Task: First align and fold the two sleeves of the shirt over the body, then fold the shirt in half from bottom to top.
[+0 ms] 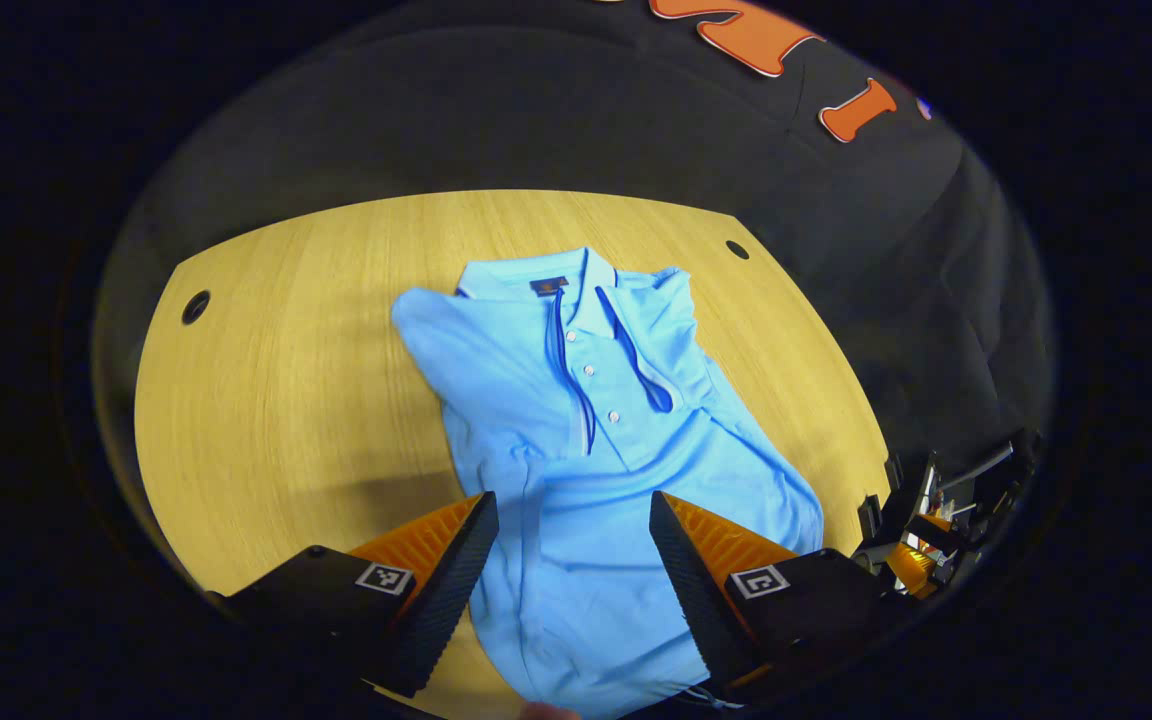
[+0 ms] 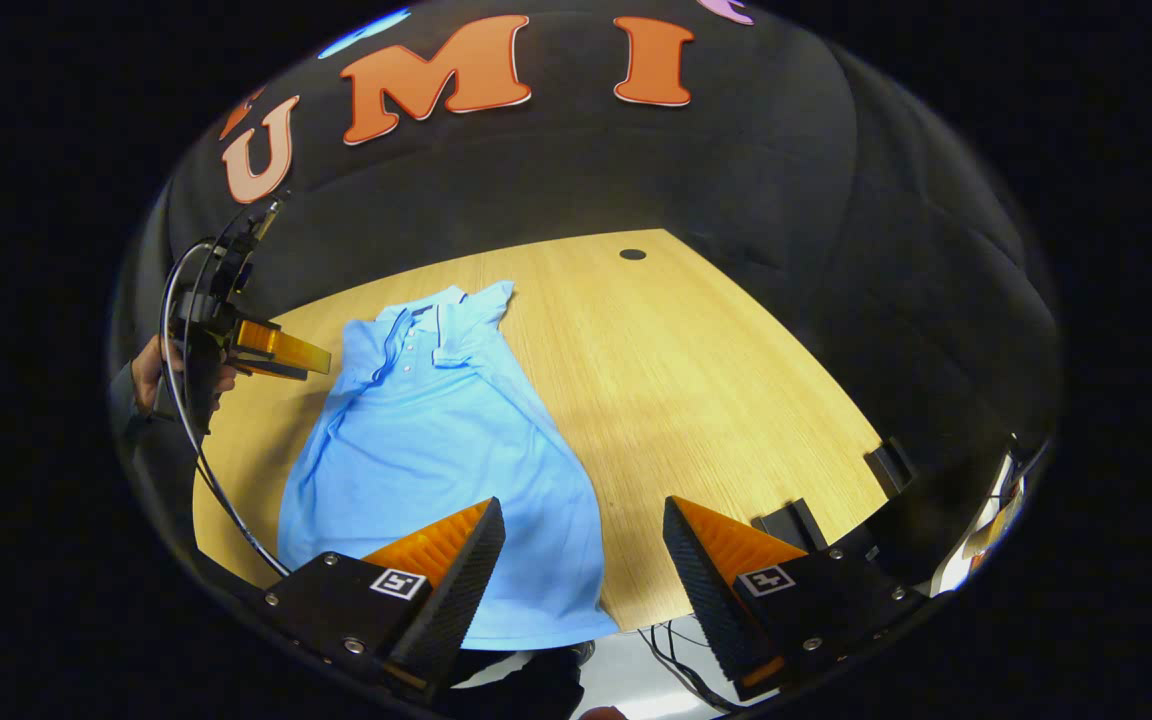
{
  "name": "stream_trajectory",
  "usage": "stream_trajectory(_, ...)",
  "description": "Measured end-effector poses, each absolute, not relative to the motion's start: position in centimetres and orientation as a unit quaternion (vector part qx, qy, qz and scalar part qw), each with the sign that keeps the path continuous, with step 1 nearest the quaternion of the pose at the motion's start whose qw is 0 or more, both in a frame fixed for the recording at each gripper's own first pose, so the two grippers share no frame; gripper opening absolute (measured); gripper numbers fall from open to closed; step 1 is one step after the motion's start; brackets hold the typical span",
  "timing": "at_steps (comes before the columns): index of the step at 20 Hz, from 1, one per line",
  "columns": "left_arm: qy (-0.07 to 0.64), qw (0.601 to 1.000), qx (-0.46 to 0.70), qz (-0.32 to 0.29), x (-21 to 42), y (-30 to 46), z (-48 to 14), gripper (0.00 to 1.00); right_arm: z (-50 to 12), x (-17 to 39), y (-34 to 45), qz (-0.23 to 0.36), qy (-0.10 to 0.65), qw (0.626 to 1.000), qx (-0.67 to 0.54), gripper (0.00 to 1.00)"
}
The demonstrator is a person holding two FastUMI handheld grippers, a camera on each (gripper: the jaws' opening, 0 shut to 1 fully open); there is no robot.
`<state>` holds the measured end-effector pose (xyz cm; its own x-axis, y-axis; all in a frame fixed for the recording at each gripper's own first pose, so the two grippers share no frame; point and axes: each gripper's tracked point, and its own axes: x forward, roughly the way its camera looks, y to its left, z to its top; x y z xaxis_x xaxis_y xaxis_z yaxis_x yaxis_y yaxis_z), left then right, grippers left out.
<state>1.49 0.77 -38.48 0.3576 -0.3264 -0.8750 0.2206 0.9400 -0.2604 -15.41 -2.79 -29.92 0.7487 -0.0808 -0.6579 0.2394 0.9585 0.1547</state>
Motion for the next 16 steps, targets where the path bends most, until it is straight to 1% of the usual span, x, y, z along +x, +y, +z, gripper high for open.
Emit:
stream_trajectory(7,0.560,0.820,-0.039,-0.108,-9.7,2.8,-38.7,0.99,-33.2,-16.0,-0.8,-0.011,0.381,0.920,0.096,0.97)
stream_trajectory(13,0.591,0.803,-0.043,-0.057,-18.5,3.5,-41.0,0.99,-36.2,-17.7,0.6,0.039,0.421,0.903,0.074,0.98)
stream_trajectory(14,0.599,0.798,-0.042,-0.048,-20.0,3.8,-41.6,0.96,-36.7,-18.0,0.9,0.047,0.426,0.901,0.072,0.98)
stream_trajectory(15,0.606,0.794,-0.039,-0.038,-21.4,4.2,-42.2,0.99,-37.3,-18.4,0.8,0.050,0.433,0.898,0.065,0.98)
stream_trajectory(16,0.611,0.790,-0.038,-0.031,-22.7,4.3,-42.6,0.99,-37.9,-18.9,1.0,0.053,0.440,0.894,0.060,0.98)
